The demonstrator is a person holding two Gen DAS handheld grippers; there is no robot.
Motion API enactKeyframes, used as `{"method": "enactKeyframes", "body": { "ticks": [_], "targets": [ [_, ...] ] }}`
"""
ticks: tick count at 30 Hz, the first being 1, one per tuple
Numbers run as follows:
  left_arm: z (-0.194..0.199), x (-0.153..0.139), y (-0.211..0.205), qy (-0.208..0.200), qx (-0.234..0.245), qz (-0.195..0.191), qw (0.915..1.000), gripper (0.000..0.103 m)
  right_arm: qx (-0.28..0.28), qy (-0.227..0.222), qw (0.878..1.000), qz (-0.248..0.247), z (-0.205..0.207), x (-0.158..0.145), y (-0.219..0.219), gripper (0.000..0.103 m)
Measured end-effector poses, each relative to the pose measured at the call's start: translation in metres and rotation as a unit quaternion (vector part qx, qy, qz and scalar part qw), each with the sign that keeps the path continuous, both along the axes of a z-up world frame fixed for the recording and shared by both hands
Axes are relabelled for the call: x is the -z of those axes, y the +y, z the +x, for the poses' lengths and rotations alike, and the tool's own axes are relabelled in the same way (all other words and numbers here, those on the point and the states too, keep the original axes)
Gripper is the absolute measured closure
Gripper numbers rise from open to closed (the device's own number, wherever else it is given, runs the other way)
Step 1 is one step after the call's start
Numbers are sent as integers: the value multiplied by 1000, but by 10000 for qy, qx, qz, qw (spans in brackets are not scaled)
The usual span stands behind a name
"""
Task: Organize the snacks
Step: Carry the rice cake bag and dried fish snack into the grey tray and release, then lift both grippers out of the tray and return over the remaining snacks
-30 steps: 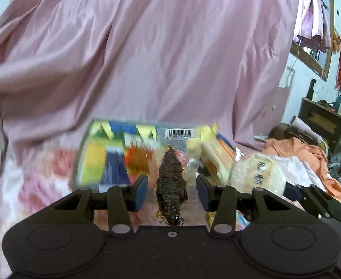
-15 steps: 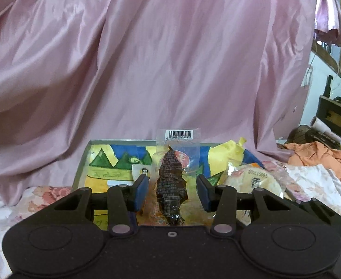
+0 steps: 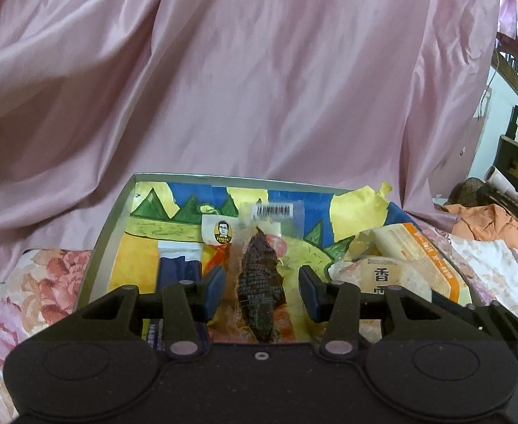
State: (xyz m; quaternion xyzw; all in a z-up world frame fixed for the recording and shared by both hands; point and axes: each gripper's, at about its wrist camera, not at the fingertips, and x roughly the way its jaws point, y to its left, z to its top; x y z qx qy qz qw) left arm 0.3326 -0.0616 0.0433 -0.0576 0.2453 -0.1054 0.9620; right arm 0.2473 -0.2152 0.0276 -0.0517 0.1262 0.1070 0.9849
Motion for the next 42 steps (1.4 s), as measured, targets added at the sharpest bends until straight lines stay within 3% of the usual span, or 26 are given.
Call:
{"method": "enactKeyframes", "body": {
  "ticks": [1, 5, 8, 14, 20, 30, 42],
  "targets": [
    [-1, -1, 0, 2, -37, -44, 10000, 55, 4, -20, 10000, -16, -1, -1, 0, 22],
    [-10, -3, 5, -42, -171, -292, 9994, 38, 33, -78, 9999, -89, -8, -3, 0, 13],
    [-20, -6, 7, -100, -265, -379, 9989, 33, 25, -64, 9999, -81, -16, -4, -1, 10],
    [-51, -20, 11, -420, -451, -397, 9973, 15, 134, -304, 9994, -78, -40, -17, -6, 1],
    [-92, -40, 12, -791, -665, -300, 9942, 1, 258, -632, 9977, 57, -68, -38, -13, 0],
    [-160, -50, 20, -1078, -942, -373, 9890, 1, 535, -857, 9946, 228, -120, -55, -20, 0],
    [-226, -29, 35, -863, -1121, -315, 9894, 1, 740, -860, 9928, 384, -172, -56, -24, 0]
  ]
}}
